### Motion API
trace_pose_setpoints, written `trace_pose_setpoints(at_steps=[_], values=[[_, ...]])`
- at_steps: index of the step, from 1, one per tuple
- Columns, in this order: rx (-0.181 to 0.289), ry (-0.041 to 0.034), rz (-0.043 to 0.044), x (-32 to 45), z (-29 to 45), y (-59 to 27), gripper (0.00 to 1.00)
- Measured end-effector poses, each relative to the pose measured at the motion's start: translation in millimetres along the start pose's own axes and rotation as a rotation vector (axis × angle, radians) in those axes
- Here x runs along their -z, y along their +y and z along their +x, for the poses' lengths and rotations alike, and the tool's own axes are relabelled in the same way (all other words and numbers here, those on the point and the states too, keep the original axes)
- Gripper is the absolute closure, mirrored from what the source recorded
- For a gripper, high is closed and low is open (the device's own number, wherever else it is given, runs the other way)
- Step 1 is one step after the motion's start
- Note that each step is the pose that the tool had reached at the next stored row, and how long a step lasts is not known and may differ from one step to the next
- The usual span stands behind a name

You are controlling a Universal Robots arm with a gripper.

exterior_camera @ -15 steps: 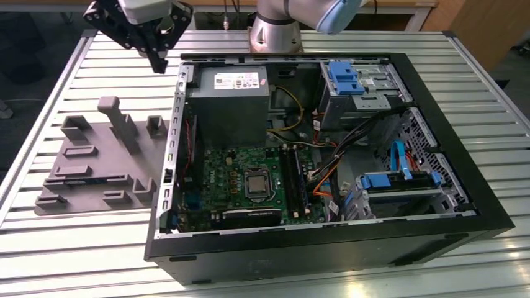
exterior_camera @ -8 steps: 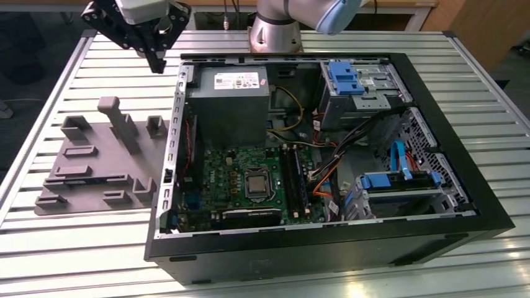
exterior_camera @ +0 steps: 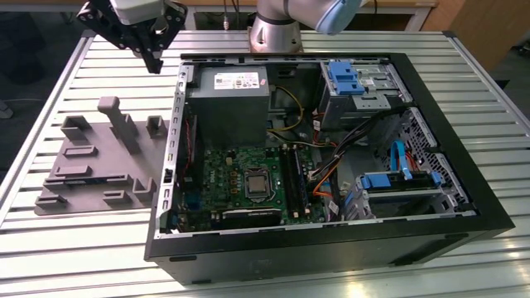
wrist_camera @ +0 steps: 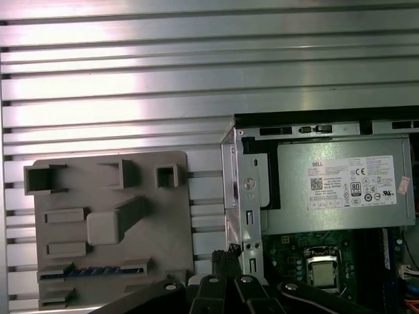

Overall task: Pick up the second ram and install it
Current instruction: 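Reach for the second ram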

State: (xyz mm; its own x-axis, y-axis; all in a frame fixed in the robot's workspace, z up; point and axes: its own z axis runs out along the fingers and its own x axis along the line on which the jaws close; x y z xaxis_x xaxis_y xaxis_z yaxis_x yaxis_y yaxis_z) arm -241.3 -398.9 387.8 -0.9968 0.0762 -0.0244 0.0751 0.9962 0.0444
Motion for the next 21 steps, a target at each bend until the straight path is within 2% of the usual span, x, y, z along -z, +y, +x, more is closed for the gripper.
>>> trace_pose_setpoints(at_steps=[21], values=[[0.000,-0.0001,0.0000,-0.3,12.3,-1.0,0.89]])
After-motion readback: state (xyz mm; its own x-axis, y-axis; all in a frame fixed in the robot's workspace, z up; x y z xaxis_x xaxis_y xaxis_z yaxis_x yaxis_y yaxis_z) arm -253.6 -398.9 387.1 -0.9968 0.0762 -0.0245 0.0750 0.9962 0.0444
